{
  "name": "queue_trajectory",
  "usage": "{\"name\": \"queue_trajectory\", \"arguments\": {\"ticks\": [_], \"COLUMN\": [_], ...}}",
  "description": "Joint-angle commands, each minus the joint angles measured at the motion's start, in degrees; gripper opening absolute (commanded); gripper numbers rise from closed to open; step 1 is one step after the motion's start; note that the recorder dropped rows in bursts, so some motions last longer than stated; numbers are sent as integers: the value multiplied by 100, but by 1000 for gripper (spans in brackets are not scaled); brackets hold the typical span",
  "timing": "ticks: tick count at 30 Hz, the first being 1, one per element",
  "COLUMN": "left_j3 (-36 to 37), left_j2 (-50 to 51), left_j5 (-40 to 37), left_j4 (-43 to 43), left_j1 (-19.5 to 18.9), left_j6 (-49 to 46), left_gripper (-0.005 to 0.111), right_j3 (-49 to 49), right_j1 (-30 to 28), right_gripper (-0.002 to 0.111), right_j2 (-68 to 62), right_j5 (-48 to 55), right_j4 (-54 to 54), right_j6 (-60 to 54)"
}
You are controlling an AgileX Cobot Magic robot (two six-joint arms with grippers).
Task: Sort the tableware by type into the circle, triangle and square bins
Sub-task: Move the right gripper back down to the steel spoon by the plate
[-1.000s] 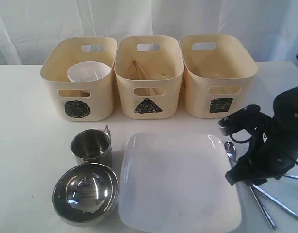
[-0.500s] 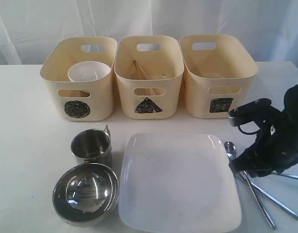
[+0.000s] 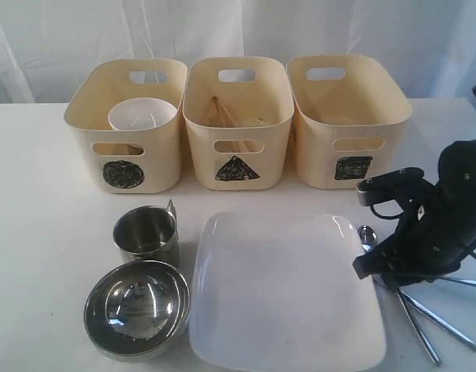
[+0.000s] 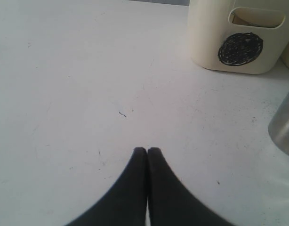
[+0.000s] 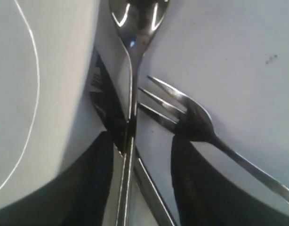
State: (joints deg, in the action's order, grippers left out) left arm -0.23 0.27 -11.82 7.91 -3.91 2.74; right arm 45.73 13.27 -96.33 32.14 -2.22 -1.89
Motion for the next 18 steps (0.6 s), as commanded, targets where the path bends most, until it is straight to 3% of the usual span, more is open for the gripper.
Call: {"name": "queue_trajectory", "arguments": {"ticks": [1, 11, 18], "left_j3": [23, 23, 23], "left_j2": [-27, -27, -27], "left_j5": [21, 21, 21], "left_j4": [19, 19, 19], "left_j1": [5, 5, 5], "left_j6": [-5, -5, -5], "left_gripper": [0, 0, 0], "right_j3": [54, 143, 180], "right_j1": [-31, -31, -31], "right_gripper": [38, 37, 17], "right_j2": [-123, -321, -321], "right_j5": [-101, -67, -5], "right_j4": [54, 54, 54], "right_j6": [-84, -84, -84]}}
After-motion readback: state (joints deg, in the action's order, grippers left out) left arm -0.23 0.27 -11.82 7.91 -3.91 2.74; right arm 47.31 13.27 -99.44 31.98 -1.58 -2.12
